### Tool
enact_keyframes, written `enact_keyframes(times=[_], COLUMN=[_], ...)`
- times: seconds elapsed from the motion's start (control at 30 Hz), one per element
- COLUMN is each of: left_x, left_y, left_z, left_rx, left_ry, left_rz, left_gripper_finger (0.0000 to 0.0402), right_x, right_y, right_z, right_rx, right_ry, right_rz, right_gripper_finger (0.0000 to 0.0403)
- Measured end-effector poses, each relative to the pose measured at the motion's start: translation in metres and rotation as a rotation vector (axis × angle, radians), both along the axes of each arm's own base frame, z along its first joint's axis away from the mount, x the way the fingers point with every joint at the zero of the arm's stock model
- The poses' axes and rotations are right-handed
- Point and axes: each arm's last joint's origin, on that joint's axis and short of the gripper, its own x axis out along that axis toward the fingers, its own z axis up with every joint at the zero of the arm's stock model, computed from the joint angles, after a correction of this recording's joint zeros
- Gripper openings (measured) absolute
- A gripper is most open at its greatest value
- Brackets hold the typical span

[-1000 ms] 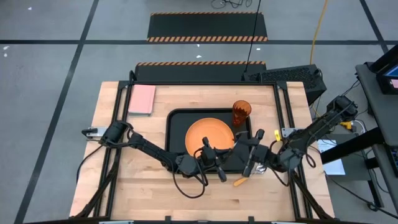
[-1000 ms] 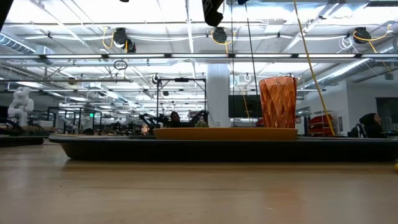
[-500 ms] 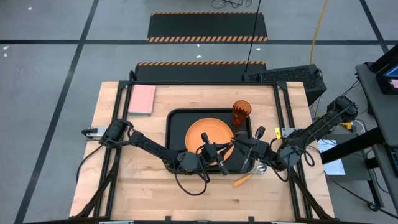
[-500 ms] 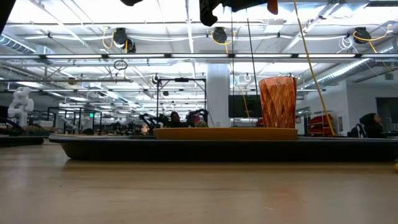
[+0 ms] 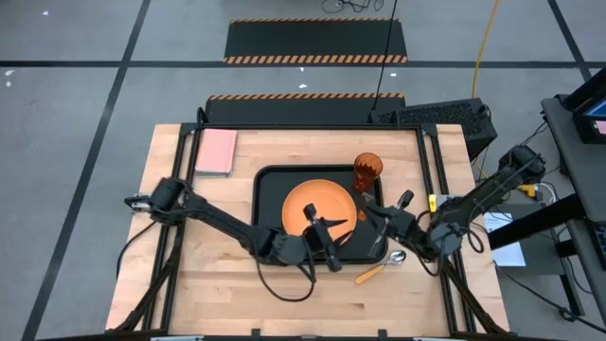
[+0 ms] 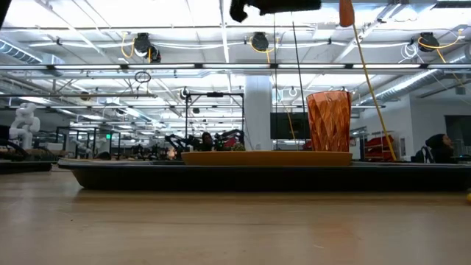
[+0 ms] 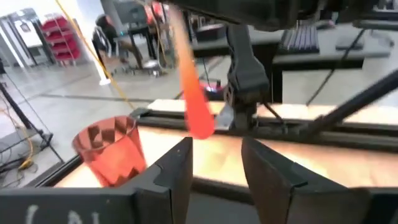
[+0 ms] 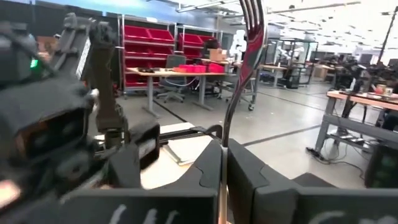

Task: Pick and place plate/cup/fork/spoon on tray
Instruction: Put the orange fork on the black tray to the right of the orange plate

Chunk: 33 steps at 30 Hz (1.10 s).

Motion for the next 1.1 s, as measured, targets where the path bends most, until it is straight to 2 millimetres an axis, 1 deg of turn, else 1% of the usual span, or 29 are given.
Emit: enact_keyframes(times=[0.17, 0.27, 0.43, 0.57, 0.67, 0.73, 0.87, 0.93, 1.1], left_x=[-0.020, -0.034, -0.053, -0.058, -0.058, -0.060, -0.066, -0.067, -0.070], left_y=[0.008, 0.013, 0.024, 0.032, 0.034, 0.034, 0.027, 0.023, 0.010], left_z=[0.024, 0.038, 0.059, 0.065, 0.064, 0.057, 0.033, 0.023, -0.003], left_rx=[0.010, 0.032, 0.067, 0.052, 0.022, 0.015, 0.000, -0.001, 0.036], left_ry=[0.124, 0.194, 0.272, 0.314, 0.333, 0.401, 0.567, 0.605, 0.704], left_rz=[0.008, -0.004, -0.044, -0.102, -0.146, -0.187, -0.205, -0.208, -0.299], left_gripper_finger=[0.0146, 0.0147, 0.0147, 0.0147, 0.0147, 0.0148, 0.0156, 0.0167, 0.0197], right_x=[-0.008, -0.012, -0.014, -0.010, -0.008, -0.010, -0.015, -0.017, -0.023], right_y=[0.004, 0.005, 0.002, -0.009, -0.017, -0.020, -0.024, -0.026, -0.031], right_z=[0.003, -0.001, -0.018, -0.035, -0.049, -0.055, -0.062, -0.069, -0.100], right_rx=[0.042, 0.090, 0.221, 0.349, 0.450, 0.486, 0.552, 0.594, 0.709], right_ry=[-0.023, -0.025, 0.004, 0.078, 0.144, 0.177, 0.180, 0.159, 0.067], right_rz=[0.021, 0.042, 0.112, 0.127, 0.104, 0.082, 0.022, 0.003, -0.012], right_gripper_finger=[0.0001, 0.0000, 0.0000, 0.0000, 0.0000, 0.0000, 0.0000, 0.0000, 0.0000])
